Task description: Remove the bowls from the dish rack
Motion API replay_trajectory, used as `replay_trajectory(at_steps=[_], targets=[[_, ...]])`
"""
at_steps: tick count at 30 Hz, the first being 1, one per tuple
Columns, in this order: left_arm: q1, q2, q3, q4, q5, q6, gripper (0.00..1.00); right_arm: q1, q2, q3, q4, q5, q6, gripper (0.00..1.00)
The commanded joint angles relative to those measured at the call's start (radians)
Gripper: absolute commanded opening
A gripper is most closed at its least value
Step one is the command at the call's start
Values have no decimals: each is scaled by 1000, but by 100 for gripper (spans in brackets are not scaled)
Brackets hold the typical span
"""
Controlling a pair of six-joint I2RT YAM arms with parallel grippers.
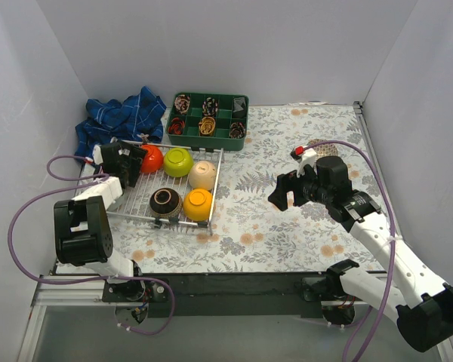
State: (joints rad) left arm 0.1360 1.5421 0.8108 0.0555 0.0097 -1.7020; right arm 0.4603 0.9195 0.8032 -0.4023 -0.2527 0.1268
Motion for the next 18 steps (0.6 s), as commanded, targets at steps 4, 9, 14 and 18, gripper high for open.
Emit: replay_trajectory(at_steps=[4, 9, 14, 18], targets=[[10, 53, -32, 67, 35, -7, 98, 0, -10, -18, 14, -31, -3, 95], [10, 67, -47, 98, 19, -33, 98, 0, -18, -25, 13, -31, -1, 94], [10, 47, -85, 145, 3, -45, 98, 0, -19, -30, 13, -40, 2, 93], [8, 7, -105, 168, -42, -50, 87, 0, -15, -30, 14, -51, -1, 91]])
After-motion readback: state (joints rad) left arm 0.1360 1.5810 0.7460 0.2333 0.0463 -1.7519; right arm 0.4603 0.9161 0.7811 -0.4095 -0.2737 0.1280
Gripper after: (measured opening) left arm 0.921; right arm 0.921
